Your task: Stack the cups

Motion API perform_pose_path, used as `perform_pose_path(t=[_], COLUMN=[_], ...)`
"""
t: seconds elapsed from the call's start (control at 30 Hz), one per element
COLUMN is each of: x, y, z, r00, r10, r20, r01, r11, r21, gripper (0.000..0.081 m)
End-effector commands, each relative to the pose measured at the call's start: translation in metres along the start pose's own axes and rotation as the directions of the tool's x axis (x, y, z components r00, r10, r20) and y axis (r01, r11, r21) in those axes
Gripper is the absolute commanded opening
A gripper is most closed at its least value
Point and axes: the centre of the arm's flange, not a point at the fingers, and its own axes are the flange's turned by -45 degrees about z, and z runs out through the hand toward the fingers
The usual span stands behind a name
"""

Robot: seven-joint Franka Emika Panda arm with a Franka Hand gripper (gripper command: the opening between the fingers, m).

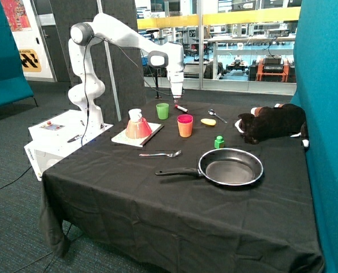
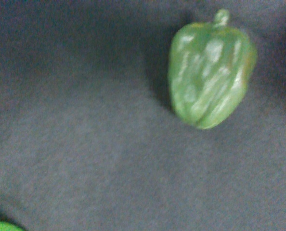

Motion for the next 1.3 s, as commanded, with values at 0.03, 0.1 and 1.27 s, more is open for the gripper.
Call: perform_pose_path(t=[0.03, 0.1, 1.27], x=[-0.018, -0.022, -0.071], y=[-0.034, -0.041, -0.142], z=[-0.006, -0.006, -0.012], r00=[0.996, 0.995, 0.909], r10=[-0.089, -0.103, -0.416], r20=[-0.0067, -0.0067, -0.0077], r01=[0.089, 0.103, 0.416], r11=[0.996, 0.995, 0.909], r21=[0.0043, 0.0042, 0.0018], gripper=[0.0658, 0.0677, 0.0639])
